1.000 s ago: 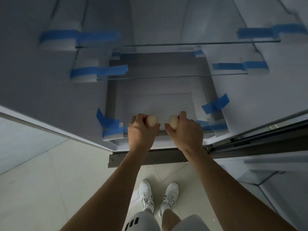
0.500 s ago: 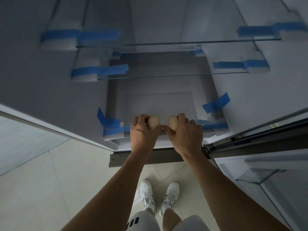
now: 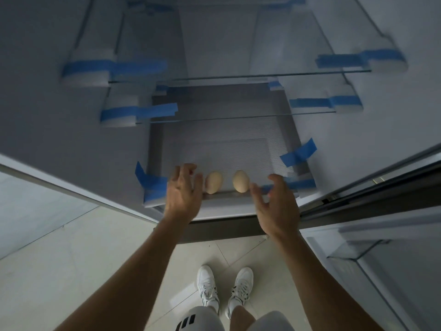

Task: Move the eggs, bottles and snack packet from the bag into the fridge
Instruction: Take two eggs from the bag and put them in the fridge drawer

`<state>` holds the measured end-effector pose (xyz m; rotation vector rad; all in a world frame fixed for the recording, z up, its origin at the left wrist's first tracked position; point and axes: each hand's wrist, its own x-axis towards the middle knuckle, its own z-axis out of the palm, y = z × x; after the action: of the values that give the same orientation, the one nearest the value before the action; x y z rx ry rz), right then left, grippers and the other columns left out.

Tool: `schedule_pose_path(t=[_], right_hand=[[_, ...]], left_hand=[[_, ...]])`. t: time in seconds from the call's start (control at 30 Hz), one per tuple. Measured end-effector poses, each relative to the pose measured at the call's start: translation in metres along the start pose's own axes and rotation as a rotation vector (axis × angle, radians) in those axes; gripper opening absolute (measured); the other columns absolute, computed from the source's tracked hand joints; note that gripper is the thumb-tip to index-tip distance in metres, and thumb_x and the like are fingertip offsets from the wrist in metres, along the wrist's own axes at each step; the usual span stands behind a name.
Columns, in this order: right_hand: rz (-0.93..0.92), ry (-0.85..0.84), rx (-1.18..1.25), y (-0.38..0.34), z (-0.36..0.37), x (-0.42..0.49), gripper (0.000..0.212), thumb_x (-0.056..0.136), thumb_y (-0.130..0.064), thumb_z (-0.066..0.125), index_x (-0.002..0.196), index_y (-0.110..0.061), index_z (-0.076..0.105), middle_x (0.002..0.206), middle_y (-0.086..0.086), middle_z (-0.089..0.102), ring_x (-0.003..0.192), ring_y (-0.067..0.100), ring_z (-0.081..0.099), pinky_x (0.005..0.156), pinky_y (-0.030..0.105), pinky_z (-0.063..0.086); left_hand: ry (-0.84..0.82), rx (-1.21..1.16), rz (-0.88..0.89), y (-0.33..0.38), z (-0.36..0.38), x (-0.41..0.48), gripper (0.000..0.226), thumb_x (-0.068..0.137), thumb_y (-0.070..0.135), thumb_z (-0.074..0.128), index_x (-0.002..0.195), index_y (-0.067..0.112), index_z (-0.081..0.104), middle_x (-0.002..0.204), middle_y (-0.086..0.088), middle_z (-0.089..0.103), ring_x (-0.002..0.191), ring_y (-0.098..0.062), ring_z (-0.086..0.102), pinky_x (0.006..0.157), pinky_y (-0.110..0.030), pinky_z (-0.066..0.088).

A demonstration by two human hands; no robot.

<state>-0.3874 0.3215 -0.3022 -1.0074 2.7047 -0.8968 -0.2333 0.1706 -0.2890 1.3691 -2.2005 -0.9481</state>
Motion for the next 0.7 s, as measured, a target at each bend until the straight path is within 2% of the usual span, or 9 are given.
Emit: schedule_pose_path(t=[0.07, 0.13, 0.2, 0.23, 0.3, 0.37, 0.47, 0.7], right_hand=[[0.161, 0.082, 0.141, 0.008, -0.003, -0.012, 0.054, 0.098, -0.056, 0.042, 0.123, -0.01, 0.055, 0.098, 0.002, 0.064, 0.086, 0.018, 0.066, 0.066, 0.019, 0.049], [0.383, 0.086, 0.264, 0.017, 0.003, -0.021, 0.048, 0.102, -0.048, 0.04, 0.118, -0.006, 0.056, 0.093, 0.001, 0.062, 0.081, 0.017, 0.063, 0.061, 0.016, 0.04], [0.636, 0.024, 0.427, 0.027, 0.016, -0.029, 0.048, 0.104, -0.048, 0.037, 0.117, -0.006, 0.056, 0.09, 0.005, 0.062, 0.081, 0.02, 0.063, 0.065, 0.024, 0.043], [0.778, -0.016, 0.538, 0.031, 0.022, -0.032, 0.047, 0.106, -0.047, 0.036, 0.115, -0.006, 0.057, 0.088, 0.006, 0.062, 0.079, 0.02, 0.062, 0.068, 0.028, 0.045], [1.023, -0.095, 0.745, 0.034, 0.034, -0.036, 0.046, 0.107, -0.045, 0.037, 0.12, -0.007, 0.058, 0.093, 0.007, 0.064, 0.082, 0.02, 0.062, 0.074, 0.034, 0.047], [1.174, -0.153, 0.937, 0.032, 0.046, -0.038, 0.05, 0.106, -0.049, 0.037, 0.128, -0.009, 0.057, 0.111, 0.011, 0.067, 0.098, 0.024, 0.065, 0.085, 0.038, 0.049], [1.293, -0.187, 1.189, 0.024, 0.068, -0.037, 0.06, 0.104, -0.056, 0.035, 0.139, -0.009, 0.051, 0.132, 0.015, 0.061, 0.115, 0.03, 0.062, 0.1, 0.043, 0.046], [1.409, -0.115, 1.573, 0.008, 0.105, -0.025, 0.073, 0.1, -0.065, 0.035, 0.149, -0.013, 0.042, 0.151, 0.017, 0.047, 0.136, 0.037, 0.048, 0.112, 0.048, 0.037]], left_hand=[[0.026, 0.144, 0.118, -0.012, -0.002, 0.013, 0.033, 0.098, 0.023, 0.047, 0.126, 0.008, 0.057, 0.123, -0.016, 0.059, 0.106, -0.036, 0.057, 0.086, -0.046, 0.049], [-0.044, 0.259, 0.229, -0.024, 0.0, 0.024, 0.035, 0.1, 0.018, 0.048, 0.133, 0.012, 0.055, 0.137, -0.013, 0.055, 0.123, -0.035, 0.053, 0.102, -0.047, 0.044], [-0.16, 0.369, 0.27, -0.034, 0.003, 0.029, 0.044, 0.103, 0.025, 0.044, 0.147, 0.021, 0.043, 0.156, -0.006, 0.039, 0.145, -0.029, 0.033, 0.119, -0.047, 0.025], [-0.194, 0.428, 0.285, -0.039, 0.005, 0.029, 0.047, 0.104, 0.03, 0.039, 0.151, 0.025, 0.037, 0.161, -0.003, 0.031, 0.15, -0.026, 0.023, 0.122, -0.046, 0.017], [-0.221, 0.533, 0.313, -0.044, 0.007, 0.028, 0.05, 0.104, 0.036, 0.032, 0.153, 0.031, 0.03, 0.164, 0.0, 0.022, 0.153, -0.024, 0.014, 0.124, -0.046, 0.011], [-0.25, 0.605, 0.302, -0.044, 0.008, 0.028, 0.053, 0.103, 0.042, 0.024, 0.155, 0.034, 0.024, 0.166, 0.002, 0.016, 0.154, -0.023, 0.01, 0.124, -0.046, 0.01], [-0.25, 0.642, 0.284, -0.042, 0.009, 0.03, 0.057, 0.1, 0.048, 0.009, 0.155, 0.036, 0.02, 0.166, 0.003, 0.014, 0.154, -0.023, 0.008, 0.124, -0.045, 0.009], [-0.234, 0.599, 0.31, -0.044, 0.009, 0.03, 0.059, 0.101, 0.053, 0.005, 0.153, 0.035, 0.027, 0.165, 0.0, 0.021, 0.153, -0.025, 0.014, 0.123, -0.049, 0.014]])
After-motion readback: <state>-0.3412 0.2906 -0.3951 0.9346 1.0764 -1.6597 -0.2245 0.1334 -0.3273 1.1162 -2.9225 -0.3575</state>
